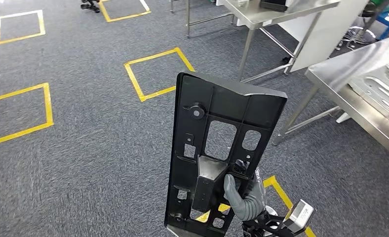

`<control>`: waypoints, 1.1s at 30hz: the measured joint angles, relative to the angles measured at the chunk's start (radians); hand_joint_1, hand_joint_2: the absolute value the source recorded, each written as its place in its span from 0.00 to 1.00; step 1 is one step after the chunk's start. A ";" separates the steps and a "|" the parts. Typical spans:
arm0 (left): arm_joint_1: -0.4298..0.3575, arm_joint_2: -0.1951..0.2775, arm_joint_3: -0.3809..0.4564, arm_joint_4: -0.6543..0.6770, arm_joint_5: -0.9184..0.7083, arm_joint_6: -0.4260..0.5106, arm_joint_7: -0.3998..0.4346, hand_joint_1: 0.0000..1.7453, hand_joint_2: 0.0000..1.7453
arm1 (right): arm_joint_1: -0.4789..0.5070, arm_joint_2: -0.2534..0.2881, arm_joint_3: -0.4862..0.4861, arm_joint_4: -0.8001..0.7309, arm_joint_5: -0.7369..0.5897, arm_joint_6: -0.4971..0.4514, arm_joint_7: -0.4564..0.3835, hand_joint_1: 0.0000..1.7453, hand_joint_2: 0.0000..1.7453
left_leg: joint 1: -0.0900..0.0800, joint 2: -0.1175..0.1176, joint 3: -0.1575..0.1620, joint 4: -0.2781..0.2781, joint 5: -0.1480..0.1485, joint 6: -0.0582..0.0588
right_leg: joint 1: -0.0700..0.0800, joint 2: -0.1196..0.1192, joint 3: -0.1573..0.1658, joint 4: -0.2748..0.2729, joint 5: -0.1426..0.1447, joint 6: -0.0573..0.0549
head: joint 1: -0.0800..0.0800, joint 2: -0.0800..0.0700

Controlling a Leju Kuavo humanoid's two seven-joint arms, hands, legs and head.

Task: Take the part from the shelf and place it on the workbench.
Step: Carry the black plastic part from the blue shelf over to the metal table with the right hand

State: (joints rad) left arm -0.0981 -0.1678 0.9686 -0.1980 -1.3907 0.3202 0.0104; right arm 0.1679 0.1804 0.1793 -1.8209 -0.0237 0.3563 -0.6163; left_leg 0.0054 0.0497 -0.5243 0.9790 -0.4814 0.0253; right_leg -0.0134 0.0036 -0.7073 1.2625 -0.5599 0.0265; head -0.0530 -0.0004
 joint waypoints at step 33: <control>0.015 0.004 -0.010 0.000 -0.009 -0.014 -0.014 0.00 1.00 | -0.009 0.008 -0.006 0.016 -0.015 0.031 -0.002 1.00 1.00 | 0.002 0.022 -0.007 0.018 -0.010 -0.005 | 0.005 -0.037 0.096 -0.163 0.065 -0.001 | 0.000 0.000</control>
State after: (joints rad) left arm -0.0835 -0.1640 0.9589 -0.1980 -1.3999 0.3059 -0.0037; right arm 0.1590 0.1887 0.1734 -1.8051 -0.0389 0.3876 -0.6182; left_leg 0.0076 0.0715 -0.5316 0.9972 -0.4912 0.0201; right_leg -0.0083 -0.0337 -0.6109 1.0997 -0.4946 0.0257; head -0.0531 -0.0004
